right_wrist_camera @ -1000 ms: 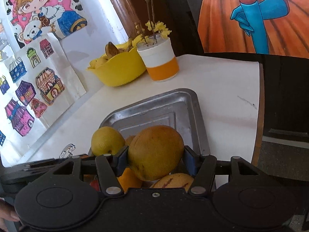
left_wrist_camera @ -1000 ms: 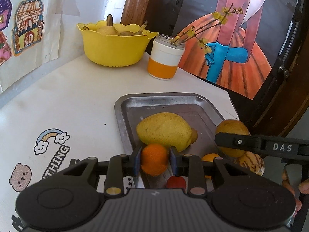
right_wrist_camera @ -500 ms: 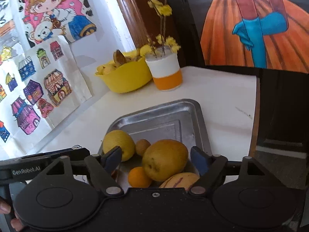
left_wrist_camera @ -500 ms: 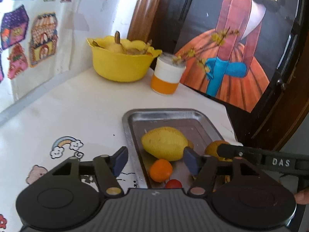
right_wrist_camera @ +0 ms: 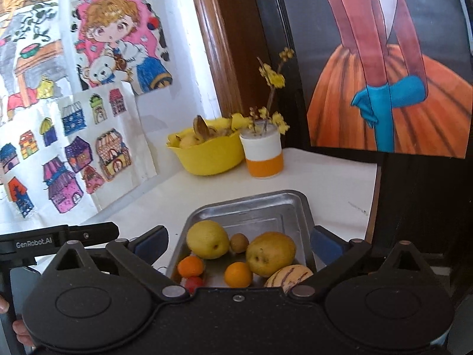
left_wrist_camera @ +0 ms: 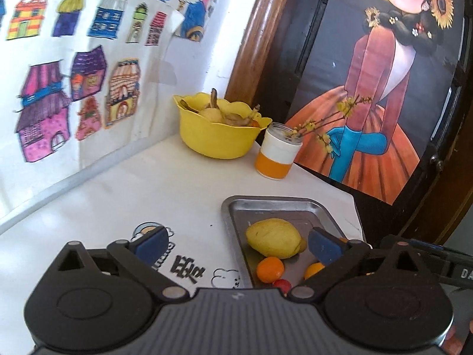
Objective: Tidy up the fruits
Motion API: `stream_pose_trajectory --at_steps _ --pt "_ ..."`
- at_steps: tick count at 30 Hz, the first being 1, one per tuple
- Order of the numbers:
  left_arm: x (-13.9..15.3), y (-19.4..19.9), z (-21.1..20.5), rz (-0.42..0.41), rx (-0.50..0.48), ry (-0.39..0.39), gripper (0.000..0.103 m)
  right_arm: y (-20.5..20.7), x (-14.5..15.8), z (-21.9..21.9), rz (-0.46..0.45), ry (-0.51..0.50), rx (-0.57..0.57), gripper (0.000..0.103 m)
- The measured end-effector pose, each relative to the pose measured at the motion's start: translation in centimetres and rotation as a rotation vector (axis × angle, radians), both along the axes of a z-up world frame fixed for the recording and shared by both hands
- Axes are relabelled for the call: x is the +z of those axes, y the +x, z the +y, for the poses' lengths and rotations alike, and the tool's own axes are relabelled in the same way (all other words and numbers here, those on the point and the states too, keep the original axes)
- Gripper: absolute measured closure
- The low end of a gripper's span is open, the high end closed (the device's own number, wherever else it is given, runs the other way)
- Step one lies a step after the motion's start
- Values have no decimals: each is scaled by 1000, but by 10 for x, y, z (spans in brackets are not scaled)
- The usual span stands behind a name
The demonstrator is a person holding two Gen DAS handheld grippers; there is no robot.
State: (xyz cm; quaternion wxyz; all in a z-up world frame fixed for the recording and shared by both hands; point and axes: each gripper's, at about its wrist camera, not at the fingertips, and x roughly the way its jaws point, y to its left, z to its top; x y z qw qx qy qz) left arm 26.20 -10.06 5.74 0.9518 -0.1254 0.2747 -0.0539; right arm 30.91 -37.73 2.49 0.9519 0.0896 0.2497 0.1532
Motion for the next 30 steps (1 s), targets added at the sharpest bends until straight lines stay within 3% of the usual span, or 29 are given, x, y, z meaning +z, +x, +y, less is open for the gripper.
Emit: stream_pose_trajectory --at_steps 20,30 --pt "4 -101 38 -86 24 14 0 -129 26 43 -123 -91 -51 1" --pt "-4 -155 56 -119 32 64 0 -182 11 67 -137 -83 -54 1"
